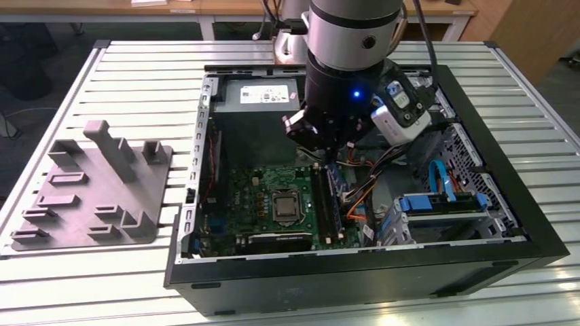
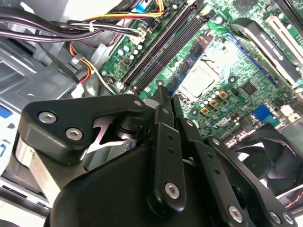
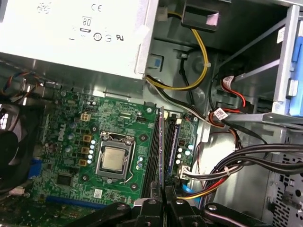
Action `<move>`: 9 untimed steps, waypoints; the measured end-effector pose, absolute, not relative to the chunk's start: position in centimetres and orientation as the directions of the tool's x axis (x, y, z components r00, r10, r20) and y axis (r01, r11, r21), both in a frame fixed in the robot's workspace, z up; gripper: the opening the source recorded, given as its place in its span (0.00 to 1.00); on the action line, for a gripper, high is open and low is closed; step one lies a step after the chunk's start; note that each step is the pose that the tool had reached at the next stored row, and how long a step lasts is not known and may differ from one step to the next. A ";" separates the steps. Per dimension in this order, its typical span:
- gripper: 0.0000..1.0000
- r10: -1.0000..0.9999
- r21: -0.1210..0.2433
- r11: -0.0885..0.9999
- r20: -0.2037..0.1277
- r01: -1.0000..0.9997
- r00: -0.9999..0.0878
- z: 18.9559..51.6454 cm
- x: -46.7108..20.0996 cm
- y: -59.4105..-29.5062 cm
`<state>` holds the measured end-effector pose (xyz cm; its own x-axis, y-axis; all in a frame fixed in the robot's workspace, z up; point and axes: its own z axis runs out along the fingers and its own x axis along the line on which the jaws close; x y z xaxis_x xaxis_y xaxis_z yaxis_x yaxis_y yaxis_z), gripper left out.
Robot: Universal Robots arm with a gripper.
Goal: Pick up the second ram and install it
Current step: 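Insert the second ram into the second slot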
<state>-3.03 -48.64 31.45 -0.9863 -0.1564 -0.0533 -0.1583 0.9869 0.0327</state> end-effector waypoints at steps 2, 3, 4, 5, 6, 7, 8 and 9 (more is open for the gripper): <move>0.14 -0.144 0.033 0.989 -0.053 -0.146 -0.988 31.4 -3.0 -48.6; 0.14 -0.139 0.033 0.990 -0.053 -0.141 -0.989 31.4 -3.0 -48.6; 0.14 -0.133 0.033 0.990 -0.053 -0.135 -0.990 31.4 -3.0 -48.6; 0.14 -0.127 0.033 0.991 -0.053 -0.129 -0.991 31.4 -3.0 -48.6; 0.14 -0.121 0.033 0.992 -0.053 -0.123 -0.991 31.4 -3.0 -48.6; 0.14 -0.115 0.033 0.993 -0.053 -0.117 -0.992 31.4 -3.0 -48.6; 0.14 -0.110 0.033 0.993 -0.053 -0.112 -0.993 31.4 -3.0 -48.6; 0.14 -0.104 0.033 0.994 -0.053 -0.106 -0.993 31.4 -3.0 -48.6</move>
<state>-3.03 -48.64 31.44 -0.9931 -0.1043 -0.0533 -0.1061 0.9938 0.0328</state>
